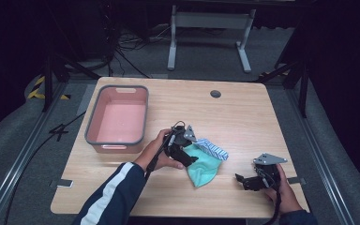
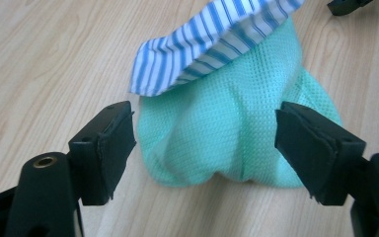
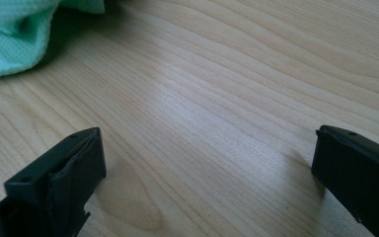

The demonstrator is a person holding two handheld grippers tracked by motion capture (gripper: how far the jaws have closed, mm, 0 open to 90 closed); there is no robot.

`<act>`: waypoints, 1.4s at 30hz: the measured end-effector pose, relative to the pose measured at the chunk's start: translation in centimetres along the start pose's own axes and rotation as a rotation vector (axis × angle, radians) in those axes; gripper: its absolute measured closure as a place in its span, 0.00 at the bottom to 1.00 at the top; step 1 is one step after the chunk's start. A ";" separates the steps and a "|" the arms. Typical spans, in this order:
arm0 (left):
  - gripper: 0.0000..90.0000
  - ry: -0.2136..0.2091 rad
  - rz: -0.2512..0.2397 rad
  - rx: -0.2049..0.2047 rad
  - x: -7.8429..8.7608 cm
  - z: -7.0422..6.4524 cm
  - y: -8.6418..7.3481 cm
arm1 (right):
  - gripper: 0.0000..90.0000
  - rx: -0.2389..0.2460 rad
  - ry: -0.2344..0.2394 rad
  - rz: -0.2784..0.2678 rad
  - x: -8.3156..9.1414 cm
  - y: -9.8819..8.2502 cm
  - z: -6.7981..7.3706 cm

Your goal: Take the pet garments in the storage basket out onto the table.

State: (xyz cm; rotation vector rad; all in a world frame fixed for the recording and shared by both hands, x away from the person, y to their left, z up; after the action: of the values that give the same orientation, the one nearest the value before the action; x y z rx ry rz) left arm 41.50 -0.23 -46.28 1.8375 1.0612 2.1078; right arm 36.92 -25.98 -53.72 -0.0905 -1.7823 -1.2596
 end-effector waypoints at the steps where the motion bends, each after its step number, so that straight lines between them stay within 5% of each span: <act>1: 0.25 0.000 0.000 -0.005 0.2 0.0 0.0 | 0.00 0.000 0.000 0.000 0.0 0.0 0.0; 12: 0.22 0.032 0.007 -0.055 2.3 -0.6 -1.4 | 0.00 0.000 0.000 0.000 0.0 0.0 0.0; 20: 0.22 0.054 0.055 -0.121 3.4 -1.3 -3.3 | 0.00 0.000 -0.001 0.000 0.0 0.0 0.0; 42: 0.23 0.119 0.133 -0.087 5.6 -1.8 -11.2 | 0.00 -0.003 -0.005 0.001 0.0 0.0 0.0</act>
State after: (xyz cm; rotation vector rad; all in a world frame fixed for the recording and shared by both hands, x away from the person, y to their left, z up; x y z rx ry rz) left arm 34.87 10.40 -48.36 1.8083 0.8786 2.3254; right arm 36.96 -25.96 -53.72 -0.0960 -1.7848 -1.2620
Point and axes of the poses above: each handheld gripper's, and its own axes: x roughly backward along the jaws, y roughly out of its top, z roughly to its left, the point moved 7 cm from there along -x, roughly forward along the jaws, and after that the axes turned 5 degrees about x, right-handed, at the moved point
